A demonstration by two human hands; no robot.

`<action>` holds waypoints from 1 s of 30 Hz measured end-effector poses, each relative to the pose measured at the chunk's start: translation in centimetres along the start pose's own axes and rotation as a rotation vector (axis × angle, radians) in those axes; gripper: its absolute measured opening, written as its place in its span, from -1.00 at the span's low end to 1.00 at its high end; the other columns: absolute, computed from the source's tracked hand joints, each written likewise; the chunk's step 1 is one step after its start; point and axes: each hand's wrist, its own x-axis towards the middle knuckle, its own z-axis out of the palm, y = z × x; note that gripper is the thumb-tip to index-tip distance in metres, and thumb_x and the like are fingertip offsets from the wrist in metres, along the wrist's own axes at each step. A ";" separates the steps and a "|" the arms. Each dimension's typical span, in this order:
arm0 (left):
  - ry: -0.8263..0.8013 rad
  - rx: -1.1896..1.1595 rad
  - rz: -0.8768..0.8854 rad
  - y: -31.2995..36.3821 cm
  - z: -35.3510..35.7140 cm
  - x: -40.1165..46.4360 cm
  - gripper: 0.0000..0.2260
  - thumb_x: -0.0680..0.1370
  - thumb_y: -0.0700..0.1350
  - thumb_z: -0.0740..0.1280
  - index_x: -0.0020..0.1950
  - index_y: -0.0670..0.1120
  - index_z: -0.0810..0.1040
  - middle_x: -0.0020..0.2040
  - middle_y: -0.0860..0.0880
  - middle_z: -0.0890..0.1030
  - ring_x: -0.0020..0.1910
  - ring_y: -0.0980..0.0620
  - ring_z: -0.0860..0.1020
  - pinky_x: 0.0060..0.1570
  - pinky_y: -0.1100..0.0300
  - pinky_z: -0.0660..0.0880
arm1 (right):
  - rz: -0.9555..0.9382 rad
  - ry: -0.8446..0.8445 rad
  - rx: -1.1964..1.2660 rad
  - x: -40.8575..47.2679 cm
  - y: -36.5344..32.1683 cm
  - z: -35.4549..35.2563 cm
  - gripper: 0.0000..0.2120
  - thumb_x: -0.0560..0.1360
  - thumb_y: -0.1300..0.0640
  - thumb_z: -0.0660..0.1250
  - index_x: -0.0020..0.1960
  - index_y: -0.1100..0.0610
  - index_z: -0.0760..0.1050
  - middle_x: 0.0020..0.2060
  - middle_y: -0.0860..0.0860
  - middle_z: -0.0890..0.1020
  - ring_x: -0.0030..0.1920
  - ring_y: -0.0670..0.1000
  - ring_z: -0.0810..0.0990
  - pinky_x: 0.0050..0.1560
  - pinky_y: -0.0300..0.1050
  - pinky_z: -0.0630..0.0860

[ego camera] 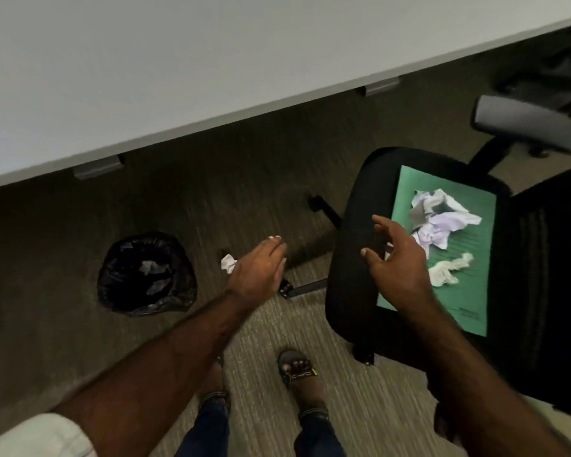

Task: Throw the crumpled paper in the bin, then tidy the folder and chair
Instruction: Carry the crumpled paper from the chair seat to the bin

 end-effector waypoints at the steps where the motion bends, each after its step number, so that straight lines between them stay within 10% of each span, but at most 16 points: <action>1: 0.007 -0.008 0.031 1.5 0.2 1.0 -0.71 0.56 -0.19 0.48 0.25 -0.25 0.64 0.25 -0.22 0.66 0.25 -0.16 0.64 0.29 0.02 0.54 | -0.015 0.028 -0.045 0.1 1.2 -1.6 -0.35 0.45 0.28 0.55 0.47 -0.02 0.47 0.32 0.00 0.60 0.32 -0.01 0.56 0.35 -0.10 0.46; 19: -0.251 -0.026 0.233 20.2 7.7 13.1 -0.26 0.57 0.07 0.45 0.65 0.00 0.16 0.61 -0.21 0.26 0.58 -0.20 0.26 0.48 -0.07 0.34 | 0.270 -0.158 -0.347 1.6 15.8 -11.4 0.00 0.29 -0.17 0.67 0.61 -0.13 0.28 0.63 0.17 0.15 0.63 0.19 0.12 0.58 0.08 0.18; 30: -0.363 0.148 0.249 21.4 10.0 13.8 -0.56 0.61 -0.13 0.35 0.48 -0.07 0.36 0.48 -0.17 0.40 0.29 -0.19 0.50 0.13 -0.09 0.59 | 0.174 -0.171 -0.452 1.2 16.8 -9.6 -0.52 0.46 0.03 0.54 0.36 -0.04 0.58 0.38 0.08 0.40 0.34 0.19 0.44 0.31 0.05 0.48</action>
